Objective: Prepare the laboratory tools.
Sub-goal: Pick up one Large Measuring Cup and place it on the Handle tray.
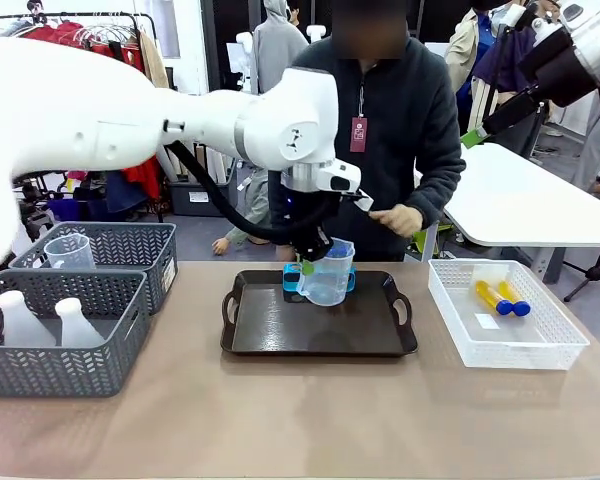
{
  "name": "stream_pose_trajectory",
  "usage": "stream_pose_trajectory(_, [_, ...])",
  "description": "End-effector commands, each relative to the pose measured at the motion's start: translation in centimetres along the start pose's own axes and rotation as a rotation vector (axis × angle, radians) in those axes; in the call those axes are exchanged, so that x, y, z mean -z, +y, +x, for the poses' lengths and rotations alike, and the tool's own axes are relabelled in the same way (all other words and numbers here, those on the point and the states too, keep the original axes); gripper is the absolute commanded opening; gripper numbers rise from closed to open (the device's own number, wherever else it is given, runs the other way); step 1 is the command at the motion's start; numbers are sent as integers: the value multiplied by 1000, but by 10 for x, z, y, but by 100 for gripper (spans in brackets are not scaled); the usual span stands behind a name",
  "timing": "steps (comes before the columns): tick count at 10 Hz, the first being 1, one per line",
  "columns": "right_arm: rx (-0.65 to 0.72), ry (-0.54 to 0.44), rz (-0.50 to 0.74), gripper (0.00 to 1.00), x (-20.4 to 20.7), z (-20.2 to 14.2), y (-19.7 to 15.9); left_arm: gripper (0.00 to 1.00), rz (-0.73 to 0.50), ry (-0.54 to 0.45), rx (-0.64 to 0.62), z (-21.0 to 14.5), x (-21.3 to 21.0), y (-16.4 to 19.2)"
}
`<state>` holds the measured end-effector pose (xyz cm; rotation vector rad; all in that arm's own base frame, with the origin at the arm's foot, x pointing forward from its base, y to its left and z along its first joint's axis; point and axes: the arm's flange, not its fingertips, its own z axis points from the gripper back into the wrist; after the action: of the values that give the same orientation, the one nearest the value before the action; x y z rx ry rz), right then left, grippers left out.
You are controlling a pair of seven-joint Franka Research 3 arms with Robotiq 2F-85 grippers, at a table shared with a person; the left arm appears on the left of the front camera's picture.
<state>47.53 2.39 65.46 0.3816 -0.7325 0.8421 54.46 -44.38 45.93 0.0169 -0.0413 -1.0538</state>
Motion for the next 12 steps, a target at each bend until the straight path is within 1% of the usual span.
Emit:
stream_pose_trajectory(1, [1,-14,13,100,-2,1,0,0,22,-5,28,22,2,0])
stream_pose_trajectory(3, [1,-14,13,100,-2,1,0,0,18,-8,32,38,21,-8])
stream_pose_trajectory(4, [1,-14,13,100,-2,1,0,0,13,14,42,49,29,-11])
stream_pose_trajectory(8, [1,-14,13,100,-2,1,0,0,12,-7,67,68,50,-22])
stream_pose_trajectory(12, [1,-14,13,100,-2,1,0,0,-15,-21,68,71,62,-20])
